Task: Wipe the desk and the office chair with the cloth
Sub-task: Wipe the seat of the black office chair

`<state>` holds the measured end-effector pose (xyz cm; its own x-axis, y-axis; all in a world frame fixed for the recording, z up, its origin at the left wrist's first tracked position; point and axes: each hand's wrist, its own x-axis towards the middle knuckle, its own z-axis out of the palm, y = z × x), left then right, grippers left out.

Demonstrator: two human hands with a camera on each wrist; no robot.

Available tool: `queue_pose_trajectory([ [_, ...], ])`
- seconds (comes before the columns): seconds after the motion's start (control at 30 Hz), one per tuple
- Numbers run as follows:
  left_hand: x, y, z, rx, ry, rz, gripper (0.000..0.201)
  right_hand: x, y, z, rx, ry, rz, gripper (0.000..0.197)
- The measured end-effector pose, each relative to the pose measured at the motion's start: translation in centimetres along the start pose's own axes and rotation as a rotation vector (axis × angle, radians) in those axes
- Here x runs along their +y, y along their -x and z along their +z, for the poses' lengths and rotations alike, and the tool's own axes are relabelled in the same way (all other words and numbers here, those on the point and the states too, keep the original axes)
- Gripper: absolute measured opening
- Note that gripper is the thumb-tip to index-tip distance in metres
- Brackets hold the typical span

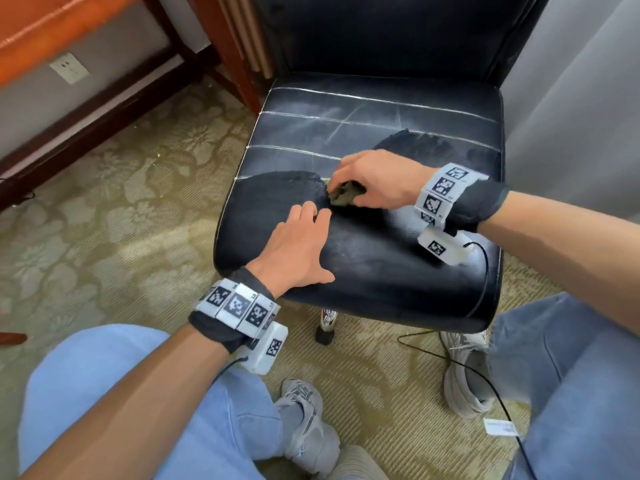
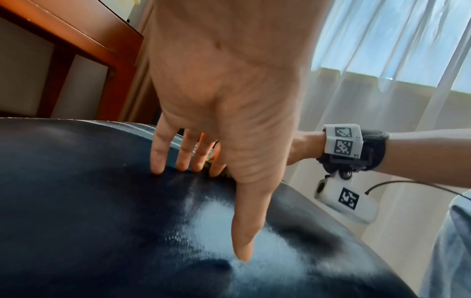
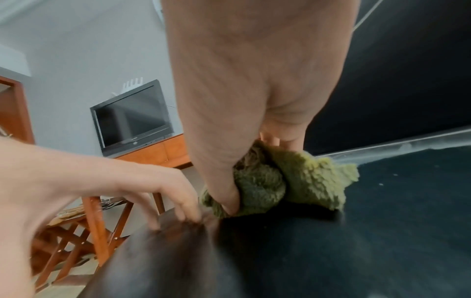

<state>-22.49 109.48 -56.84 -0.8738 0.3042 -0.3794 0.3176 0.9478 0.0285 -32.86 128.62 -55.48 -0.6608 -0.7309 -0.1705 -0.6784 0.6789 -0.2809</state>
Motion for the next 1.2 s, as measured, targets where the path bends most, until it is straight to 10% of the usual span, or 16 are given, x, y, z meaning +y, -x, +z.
queue_pose_trajectory([
  [0.37, -5.1, 1.4, -0.3, 0.088, 0.081, -0.051, 0.087, 5.3, -1.4, -1.3, 0.167, -0.026, 0.345, 0.046],
  [0.73, -6.7, 1.2, 1.1, 0.076, 0.086, -0.165, 0.097, -3.3, -2.9, 1.3, -0.035, -0.029, -0.064, 0.051],
  [1.03, -5.8, 1.5, 2.2, 0.124, 0.11, -0.202, 0.099, 3.9, -2.8, -1.7, 0.179, -0.06, 0.391, 0.04],
  [1.2, -4.8, 2.0, 2.1, 0.093, 0.102, -0.189, 0.099, -0.9, -3.8, -1.0, 0.178, -0.127, 0.333, 0.03],
])
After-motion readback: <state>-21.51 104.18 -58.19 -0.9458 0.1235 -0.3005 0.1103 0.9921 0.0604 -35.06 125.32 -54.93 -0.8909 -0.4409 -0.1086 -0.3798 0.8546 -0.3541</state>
